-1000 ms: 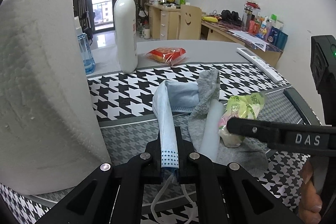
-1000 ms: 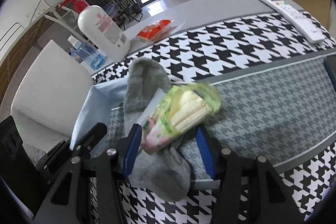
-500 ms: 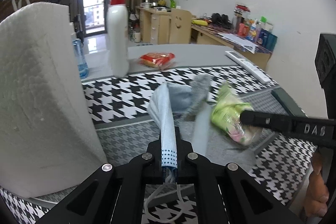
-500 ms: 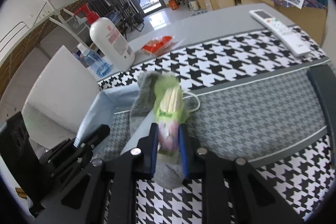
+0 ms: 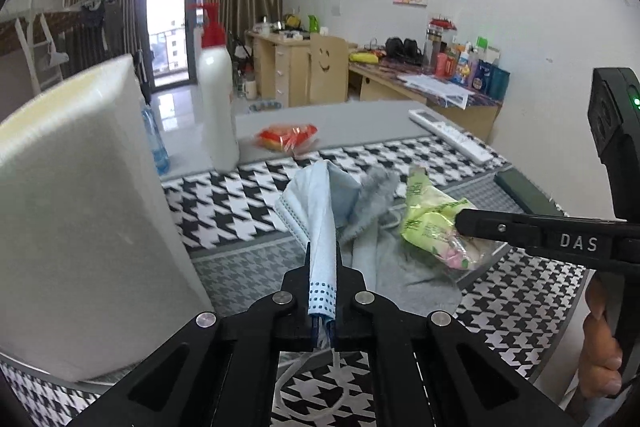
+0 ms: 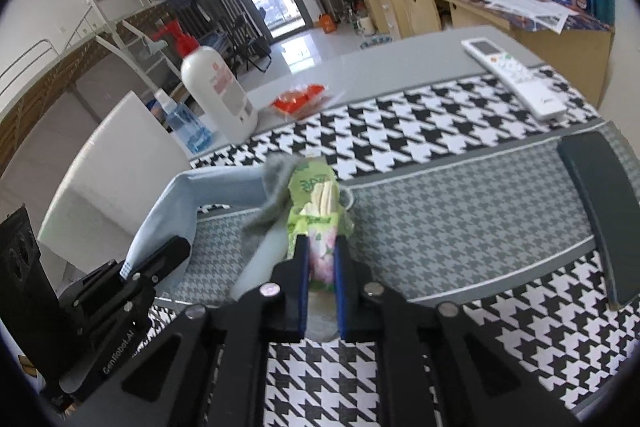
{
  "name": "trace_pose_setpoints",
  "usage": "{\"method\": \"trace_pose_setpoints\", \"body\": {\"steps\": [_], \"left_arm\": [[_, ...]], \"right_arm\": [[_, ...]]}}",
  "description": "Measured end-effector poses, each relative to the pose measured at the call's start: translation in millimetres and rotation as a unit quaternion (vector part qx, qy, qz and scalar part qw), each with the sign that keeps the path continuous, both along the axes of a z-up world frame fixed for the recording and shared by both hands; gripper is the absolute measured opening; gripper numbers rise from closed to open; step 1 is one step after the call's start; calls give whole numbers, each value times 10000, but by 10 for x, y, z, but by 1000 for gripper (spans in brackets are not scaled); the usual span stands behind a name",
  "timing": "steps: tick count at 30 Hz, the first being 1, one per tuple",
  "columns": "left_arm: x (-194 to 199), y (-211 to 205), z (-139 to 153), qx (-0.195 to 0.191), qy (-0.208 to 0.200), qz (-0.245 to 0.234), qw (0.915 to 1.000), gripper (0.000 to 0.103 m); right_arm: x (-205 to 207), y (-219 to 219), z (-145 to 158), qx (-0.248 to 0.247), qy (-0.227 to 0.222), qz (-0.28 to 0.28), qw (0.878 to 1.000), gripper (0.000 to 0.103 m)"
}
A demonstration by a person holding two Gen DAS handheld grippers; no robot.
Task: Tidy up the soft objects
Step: 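Lift and carry the blue mask and snack bag over the white foam box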
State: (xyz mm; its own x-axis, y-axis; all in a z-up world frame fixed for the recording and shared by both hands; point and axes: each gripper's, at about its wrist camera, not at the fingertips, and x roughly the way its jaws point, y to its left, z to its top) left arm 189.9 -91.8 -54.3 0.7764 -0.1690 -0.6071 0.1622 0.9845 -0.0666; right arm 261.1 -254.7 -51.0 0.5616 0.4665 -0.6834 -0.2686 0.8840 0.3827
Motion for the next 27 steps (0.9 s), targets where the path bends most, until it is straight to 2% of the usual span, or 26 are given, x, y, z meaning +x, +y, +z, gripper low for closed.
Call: {"method": "trace_pose_setpoints", "body": {"steps": [11, 27], "left_arm": [[-213, 63, 376, 33, -562, -7, 9984, 2], [-333, 195, 681, 92, -1033, 90, 9946, 2]], "right_arm": [[-233, -72, 390, 188, -605, -120, 9979, 14], [-359, 20, 608, 213, -977, -145, 9949, 14]]}}
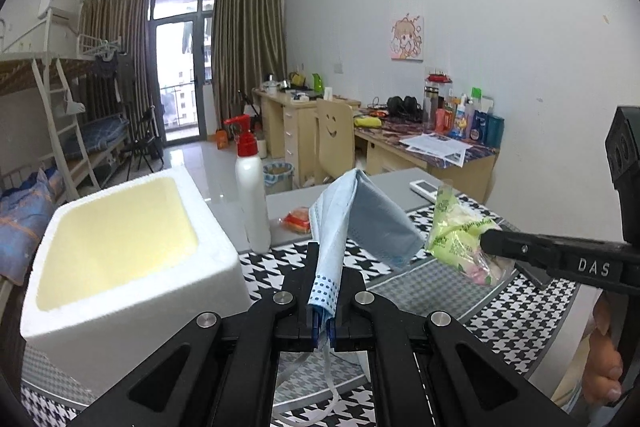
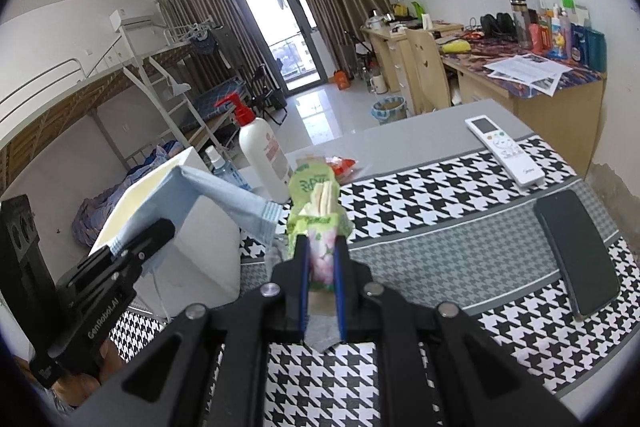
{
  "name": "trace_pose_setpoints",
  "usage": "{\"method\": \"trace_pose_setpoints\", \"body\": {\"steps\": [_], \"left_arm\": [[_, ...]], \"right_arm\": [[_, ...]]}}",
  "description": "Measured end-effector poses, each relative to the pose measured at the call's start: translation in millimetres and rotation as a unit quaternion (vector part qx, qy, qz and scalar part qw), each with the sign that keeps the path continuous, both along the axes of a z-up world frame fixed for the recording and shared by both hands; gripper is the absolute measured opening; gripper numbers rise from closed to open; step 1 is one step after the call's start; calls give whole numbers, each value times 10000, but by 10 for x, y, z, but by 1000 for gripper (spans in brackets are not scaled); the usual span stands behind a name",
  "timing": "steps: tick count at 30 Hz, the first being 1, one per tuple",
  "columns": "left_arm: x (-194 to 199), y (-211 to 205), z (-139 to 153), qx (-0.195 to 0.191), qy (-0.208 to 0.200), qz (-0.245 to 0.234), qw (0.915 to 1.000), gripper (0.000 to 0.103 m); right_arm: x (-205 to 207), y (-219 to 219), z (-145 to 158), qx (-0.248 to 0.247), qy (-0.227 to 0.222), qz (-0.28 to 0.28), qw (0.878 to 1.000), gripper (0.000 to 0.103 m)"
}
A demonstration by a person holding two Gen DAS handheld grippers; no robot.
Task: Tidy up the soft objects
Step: 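Lift and carry the blue mask and snack bag over the white foam box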
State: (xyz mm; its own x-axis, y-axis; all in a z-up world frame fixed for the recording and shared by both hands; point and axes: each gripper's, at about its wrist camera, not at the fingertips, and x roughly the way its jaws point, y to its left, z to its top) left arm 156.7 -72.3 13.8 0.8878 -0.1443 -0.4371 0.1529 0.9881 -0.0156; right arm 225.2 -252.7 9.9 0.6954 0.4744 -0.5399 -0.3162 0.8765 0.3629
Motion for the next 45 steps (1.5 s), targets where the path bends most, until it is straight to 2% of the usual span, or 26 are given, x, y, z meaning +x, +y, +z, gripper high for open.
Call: {"method": "trace_pose_setpoints", "body": {"steps": [24, 45], "left_arm": [[-104, 236, 345, -38, -485, 447, 9978, 2], [-153, 492, 529, 53, -792, 934, 9925, 2]], "right_arm": [[-98, 156, 324, -50, -572, 74, 9983, 14], [-63, 449, 475, -115, -910, 462, 9947, 14]]}}
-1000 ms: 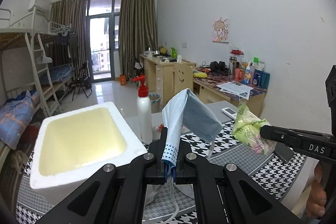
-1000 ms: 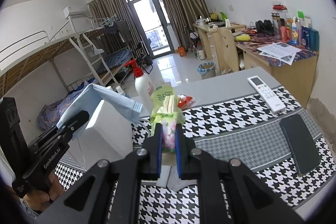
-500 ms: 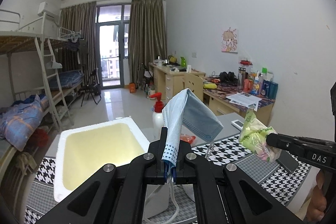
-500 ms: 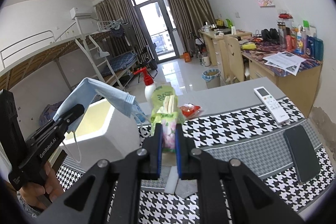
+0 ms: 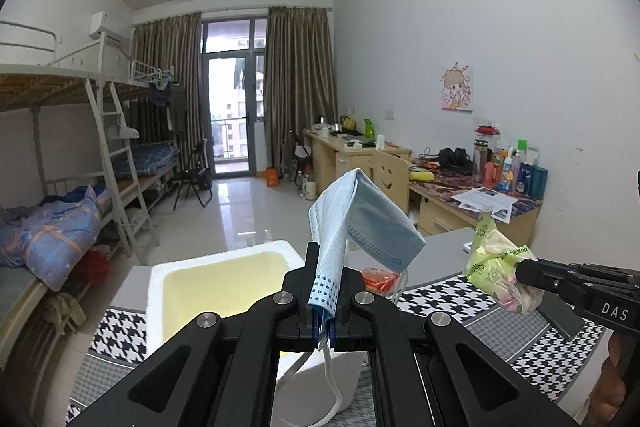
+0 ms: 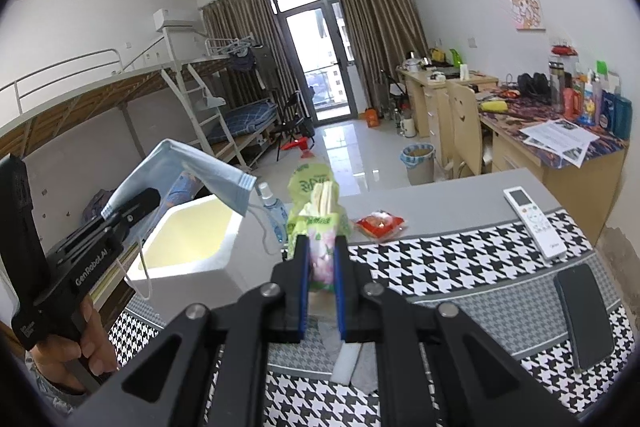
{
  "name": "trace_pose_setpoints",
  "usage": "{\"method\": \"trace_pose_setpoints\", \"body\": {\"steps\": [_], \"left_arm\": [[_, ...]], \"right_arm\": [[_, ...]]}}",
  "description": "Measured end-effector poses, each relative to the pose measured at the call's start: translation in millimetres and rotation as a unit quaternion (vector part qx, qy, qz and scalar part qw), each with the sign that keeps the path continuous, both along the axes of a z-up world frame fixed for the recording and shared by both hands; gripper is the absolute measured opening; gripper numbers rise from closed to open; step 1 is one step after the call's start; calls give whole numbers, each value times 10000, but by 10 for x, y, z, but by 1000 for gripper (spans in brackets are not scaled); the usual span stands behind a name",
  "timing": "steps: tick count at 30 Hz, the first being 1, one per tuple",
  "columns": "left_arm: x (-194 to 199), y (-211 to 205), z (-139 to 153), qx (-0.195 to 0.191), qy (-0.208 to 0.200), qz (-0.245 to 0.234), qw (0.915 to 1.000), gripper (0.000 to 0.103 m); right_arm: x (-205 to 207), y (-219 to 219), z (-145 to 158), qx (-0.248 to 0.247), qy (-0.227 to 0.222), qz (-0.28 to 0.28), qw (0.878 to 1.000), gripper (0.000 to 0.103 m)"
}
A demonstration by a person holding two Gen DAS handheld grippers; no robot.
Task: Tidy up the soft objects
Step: 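Lift and carry the blue mask and snack bag over the white foam box, then open the left gripper to drop the blue mask into the foam box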
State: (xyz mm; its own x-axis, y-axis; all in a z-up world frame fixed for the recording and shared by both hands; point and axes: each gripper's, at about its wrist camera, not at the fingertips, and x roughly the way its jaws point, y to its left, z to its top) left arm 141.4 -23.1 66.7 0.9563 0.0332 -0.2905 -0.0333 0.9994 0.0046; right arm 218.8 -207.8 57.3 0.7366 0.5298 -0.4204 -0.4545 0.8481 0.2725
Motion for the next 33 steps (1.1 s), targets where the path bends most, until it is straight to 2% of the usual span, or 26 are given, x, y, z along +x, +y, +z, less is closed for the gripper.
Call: {"method": "trace_pose_setpoints", "body": {"steps": [13, 24, 33], "left_arm": [[32, 242, 42, 14, -12, 435, 9990, 2], [129, 445, -9, -40, 48, 911, 9958, 2], [339, 567, -151, -44, 380, 1184, 9922, 2]], "right_arm": [[66, 252, 79, -25, -101, 351, 9993, 14], [144, 322, 27, -57, -20, 498, 9987, 14], [145, 358, 6, -84, 18, 522, 9986, 14]]}}
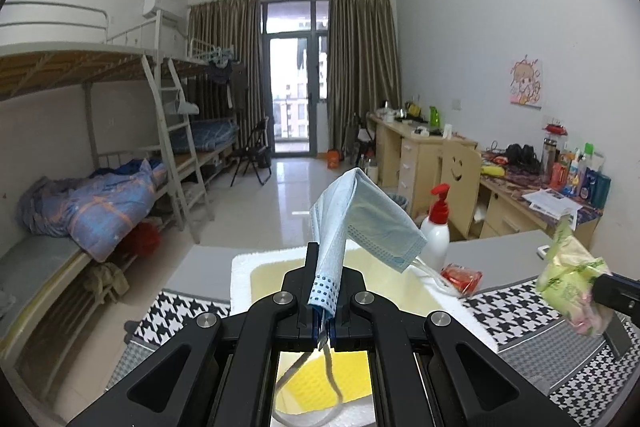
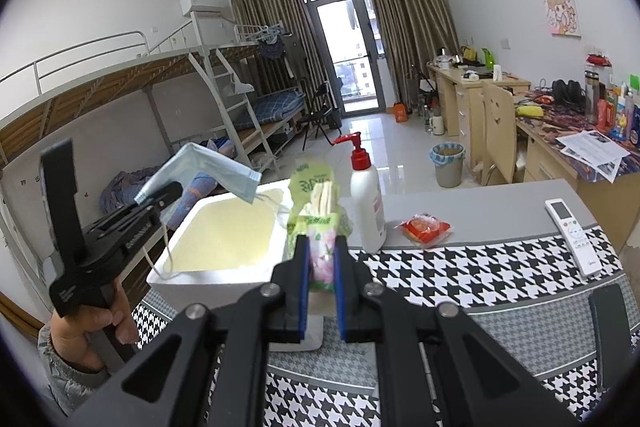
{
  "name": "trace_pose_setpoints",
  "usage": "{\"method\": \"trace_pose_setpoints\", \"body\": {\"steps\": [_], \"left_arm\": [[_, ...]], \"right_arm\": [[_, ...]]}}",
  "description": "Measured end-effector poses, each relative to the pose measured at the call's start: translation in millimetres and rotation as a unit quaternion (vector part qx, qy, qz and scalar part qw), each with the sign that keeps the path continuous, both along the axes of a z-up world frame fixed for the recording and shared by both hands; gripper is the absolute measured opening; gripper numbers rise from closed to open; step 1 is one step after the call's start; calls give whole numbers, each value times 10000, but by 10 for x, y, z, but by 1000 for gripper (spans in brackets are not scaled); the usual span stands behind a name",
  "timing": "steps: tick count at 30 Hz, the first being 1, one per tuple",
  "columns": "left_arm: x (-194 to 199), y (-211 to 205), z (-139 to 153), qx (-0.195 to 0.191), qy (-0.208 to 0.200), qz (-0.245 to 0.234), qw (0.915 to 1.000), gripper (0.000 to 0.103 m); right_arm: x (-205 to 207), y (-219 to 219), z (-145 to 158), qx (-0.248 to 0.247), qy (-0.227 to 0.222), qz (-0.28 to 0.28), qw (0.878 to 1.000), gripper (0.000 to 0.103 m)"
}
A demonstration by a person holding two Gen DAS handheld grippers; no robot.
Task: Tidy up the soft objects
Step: 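Open the left gripper to drop the blue mask into the foam box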
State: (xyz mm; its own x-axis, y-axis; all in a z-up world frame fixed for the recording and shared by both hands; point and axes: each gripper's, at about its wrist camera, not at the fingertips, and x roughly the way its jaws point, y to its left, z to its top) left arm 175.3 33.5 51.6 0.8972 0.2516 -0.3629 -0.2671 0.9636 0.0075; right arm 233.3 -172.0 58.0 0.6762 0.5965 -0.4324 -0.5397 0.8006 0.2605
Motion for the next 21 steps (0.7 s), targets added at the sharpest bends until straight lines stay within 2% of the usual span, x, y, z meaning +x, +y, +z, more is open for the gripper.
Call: {"method": "trace_pose_setpoints", "body": {"steps": [11, 14, 15, 16, 17, 18, 19, 21], "left_arm": [[223, 92, -178, -222, 420, -90, 9988, 3], [251, 99, -214, -244, 545, -136, 9981, 9], [257, 113, -218, -258, 565, -168, 9979, 17], [252, 118, -223, -267, 572, -176, 9979, 34], [249, 114, -225, -243, 576, -158, 9979, 46], [232, 117, -222, -217, 558, -134, 9981, 71], [210, 120, -220, -166, 504, -94, 9985, 88], [135, 87, -198, 27, 313, -6, 9995, 97]], "right_arm": [[16, 70, -39, -98, 48, -30, 9999, 14], [34, 80, -47, -119, 67, -44, 9999, 14], [44, 87, -45, -123, 75, -44, 9999, 14], [52, 94, -44, -126, 81, -42, 9999, 14], [51, 105, -46, -129, 84, -43, 9999, 14], [49, 116, -46, -133, 86, -36, 9999, 14], [52, 130, -49, -140, 89, -25, 9999, 14], [68, 156, -58, -155, 112, -13, 9998, 14]]}}
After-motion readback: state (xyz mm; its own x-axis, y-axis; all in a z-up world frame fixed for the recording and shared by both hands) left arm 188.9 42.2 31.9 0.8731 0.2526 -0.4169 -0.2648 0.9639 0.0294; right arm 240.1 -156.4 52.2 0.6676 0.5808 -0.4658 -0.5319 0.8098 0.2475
